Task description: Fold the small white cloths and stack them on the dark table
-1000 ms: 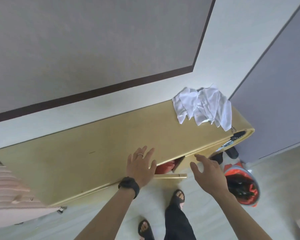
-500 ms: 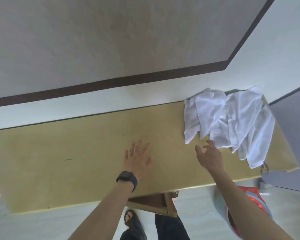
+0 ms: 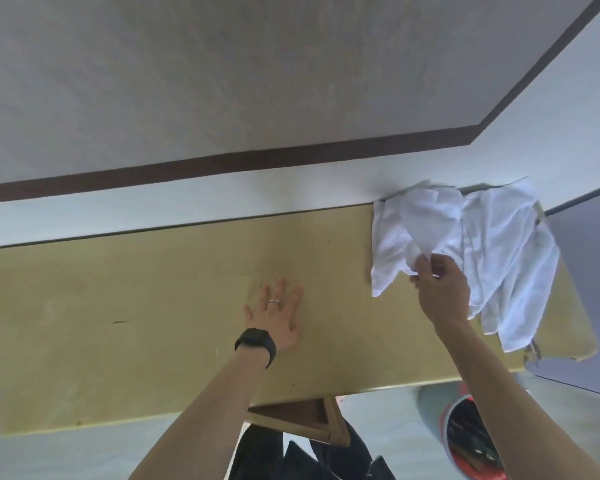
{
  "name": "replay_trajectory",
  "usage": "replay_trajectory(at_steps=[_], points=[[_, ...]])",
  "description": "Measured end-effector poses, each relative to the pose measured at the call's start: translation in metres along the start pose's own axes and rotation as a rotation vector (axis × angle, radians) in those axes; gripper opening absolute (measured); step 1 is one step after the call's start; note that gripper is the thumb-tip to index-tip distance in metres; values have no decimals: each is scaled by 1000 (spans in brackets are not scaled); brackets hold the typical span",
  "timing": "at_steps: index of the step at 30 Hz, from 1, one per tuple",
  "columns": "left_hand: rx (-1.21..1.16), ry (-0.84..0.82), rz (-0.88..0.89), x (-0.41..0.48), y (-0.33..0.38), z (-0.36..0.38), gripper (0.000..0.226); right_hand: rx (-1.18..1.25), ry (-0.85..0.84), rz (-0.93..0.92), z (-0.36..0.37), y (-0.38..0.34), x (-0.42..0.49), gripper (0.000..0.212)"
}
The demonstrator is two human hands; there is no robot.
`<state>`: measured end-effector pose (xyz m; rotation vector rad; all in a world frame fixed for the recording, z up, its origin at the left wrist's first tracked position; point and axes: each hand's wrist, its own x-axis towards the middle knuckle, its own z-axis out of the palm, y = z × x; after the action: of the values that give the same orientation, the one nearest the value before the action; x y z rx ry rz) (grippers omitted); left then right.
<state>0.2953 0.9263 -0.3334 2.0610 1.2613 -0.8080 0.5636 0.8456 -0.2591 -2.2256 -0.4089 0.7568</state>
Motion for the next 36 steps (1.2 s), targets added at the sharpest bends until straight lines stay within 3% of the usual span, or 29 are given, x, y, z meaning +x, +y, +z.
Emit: replay_trajectory(at_steps=[3,9,12,18,22,26,31,36], points=[[-90,12,34,-15,10,-35,72,121,-55,-88,-28,-55,-34,10],[-480,478,400,-97,43,-106,64,257,-124,-206,-59,-140,-122,15],[-509,483,495,-148,45,-122,61,293,-180,-203,-54,-153,-164,9],[-483,549,442,-194,-1,-108,35,397,-376,-107,-20,-138,-236,20],[-463,629,468,-208,-45,-86,40,193,-404,-199,6,-128,-265,32],[-519,608,483,-218,-83,-79,33,-133,-220,-404,30,-117,-276,18],[-64,547,546,-222,-123,-80,30,-361,-97,-725,46,-103,-274,9],[47,574,506,-210,-170,-64,32,-403,-65,-794,48,-89,-268,7]])
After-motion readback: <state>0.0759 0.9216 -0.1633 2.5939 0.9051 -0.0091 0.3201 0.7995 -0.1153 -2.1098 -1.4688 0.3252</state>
